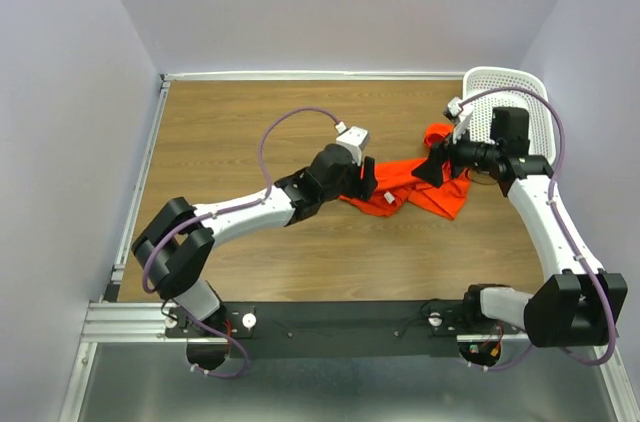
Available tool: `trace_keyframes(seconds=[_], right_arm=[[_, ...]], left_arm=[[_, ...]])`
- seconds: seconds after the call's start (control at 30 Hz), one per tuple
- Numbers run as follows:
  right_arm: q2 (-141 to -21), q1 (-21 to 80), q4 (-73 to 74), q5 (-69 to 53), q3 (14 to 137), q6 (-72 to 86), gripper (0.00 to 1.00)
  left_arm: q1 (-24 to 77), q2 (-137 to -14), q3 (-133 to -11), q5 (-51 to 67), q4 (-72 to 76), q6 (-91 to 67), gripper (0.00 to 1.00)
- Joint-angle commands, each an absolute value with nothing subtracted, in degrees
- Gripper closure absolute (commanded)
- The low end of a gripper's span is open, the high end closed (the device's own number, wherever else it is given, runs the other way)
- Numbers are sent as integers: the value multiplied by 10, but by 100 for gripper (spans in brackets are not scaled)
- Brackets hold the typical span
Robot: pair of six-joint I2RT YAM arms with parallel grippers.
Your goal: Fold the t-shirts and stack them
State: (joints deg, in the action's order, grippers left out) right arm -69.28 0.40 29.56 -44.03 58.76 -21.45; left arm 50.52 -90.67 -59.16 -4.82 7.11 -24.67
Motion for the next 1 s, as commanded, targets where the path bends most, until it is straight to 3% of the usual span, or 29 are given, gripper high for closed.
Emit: trace_keyframes(seconds=[0.0,0.37,0.77,0.87,0.9,0.93,0.97], right_arm=[[-681,4,332,-529,558,-190,8],[-686,4,319,-484,539,-180,8],[-684,4,317,-483,534,-181,7],[-684,4,317,-482,535,-180,7],[-683,4,317,-480,534,-182,7],[-683,4,317,-479,533,-181,7],[-682,4,317,-476,533,-183,7]], left_arm=[[526,-917,-572,-135,100,-399,32],[533,-1043,-598,-164,131,-558,41],[533,-1059,-600,-241,120,-590,44],[533,-1075,-613,-243,120,-581,58],[533,-1077,-620,-242,121,-578,82],[533,-1073,-621,-240,123,-574,95],[533,-1062,-622,-238,123,-563,100]])
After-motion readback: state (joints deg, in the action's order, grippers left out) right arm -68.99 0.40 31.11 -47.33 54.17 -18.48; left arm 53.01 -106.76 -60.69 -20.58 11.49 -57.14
